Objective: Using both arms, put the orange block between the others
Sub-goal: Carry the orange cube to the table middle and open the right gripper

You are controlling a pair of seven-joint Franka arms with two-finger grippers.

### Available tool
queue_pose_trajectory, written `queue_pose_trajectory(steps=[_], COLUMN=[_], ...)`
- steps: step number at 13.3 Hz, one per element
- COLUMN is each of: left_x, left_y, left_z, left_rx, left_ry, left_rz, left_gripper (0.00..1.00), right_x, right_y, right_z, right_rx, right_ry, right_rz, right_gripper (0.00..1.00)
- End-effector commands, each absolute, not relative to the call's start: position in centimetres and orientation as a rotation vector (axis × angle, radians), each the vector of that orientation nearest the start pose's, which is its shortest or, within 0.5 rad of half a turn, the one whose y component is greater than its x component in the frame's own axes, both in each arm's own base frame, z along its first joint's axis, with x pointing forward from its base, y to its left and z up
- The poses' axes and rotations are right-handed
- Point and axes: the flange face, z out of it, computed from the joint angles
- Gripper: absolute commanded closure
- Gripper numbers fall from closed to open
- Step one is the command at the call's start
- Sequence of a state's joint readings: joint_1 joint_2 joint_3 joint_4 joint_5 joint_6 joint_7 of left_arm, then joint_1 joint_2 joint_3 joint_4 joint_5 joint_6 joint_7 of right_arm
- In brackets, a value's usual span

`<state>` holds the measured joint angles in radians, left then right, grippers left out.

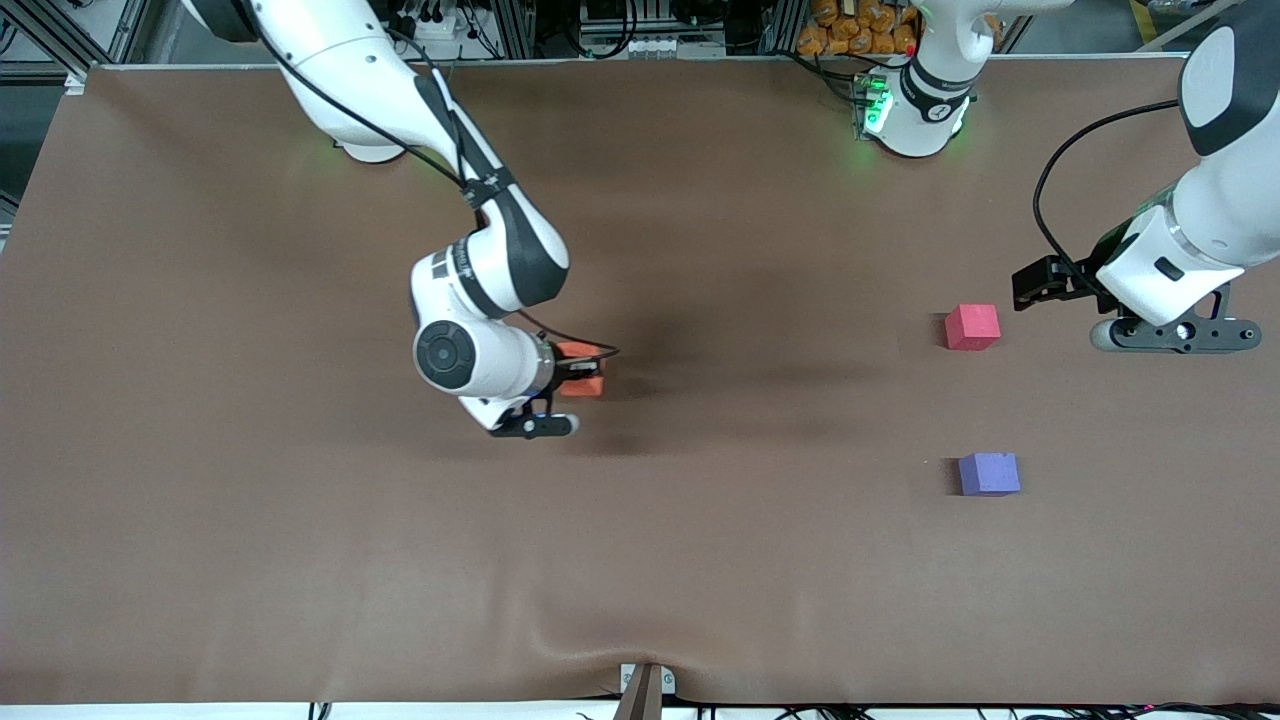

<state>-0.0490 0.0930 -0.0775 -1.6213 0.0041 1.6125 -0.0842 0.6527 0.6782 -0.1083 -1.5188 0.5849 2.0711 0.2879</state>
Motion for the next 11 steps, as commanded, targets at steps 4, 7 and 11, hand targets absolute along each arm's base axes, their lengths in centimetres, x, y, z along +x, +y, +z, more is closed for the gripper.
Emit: queue_pose_trajectory(steps=[4,7,11], left_x=[58.3,58.5,59.1], left_y=[-8.6,-12.7,-16.0], left_z=[52.7,49.1,46.2], left_rx=[-3.106,-3.085,-3.082], left_ry=[0.08,0.027,-0.084], left_rz=[0.212,0.28,0.284], left_gripper=[0.0,0.0,0.0], right_x=[54.0,54.5,57.5], right_y=[46.4,46.0,42.2], right_z=[22.8,23.5,27.6], right_rx=[-2.741,-2.736,-2.71], right_ry=[0.02,0.01,0.075], right_rz=[0.305,0.29,0.263], right_gripper=[0.38,0.0,0.0])
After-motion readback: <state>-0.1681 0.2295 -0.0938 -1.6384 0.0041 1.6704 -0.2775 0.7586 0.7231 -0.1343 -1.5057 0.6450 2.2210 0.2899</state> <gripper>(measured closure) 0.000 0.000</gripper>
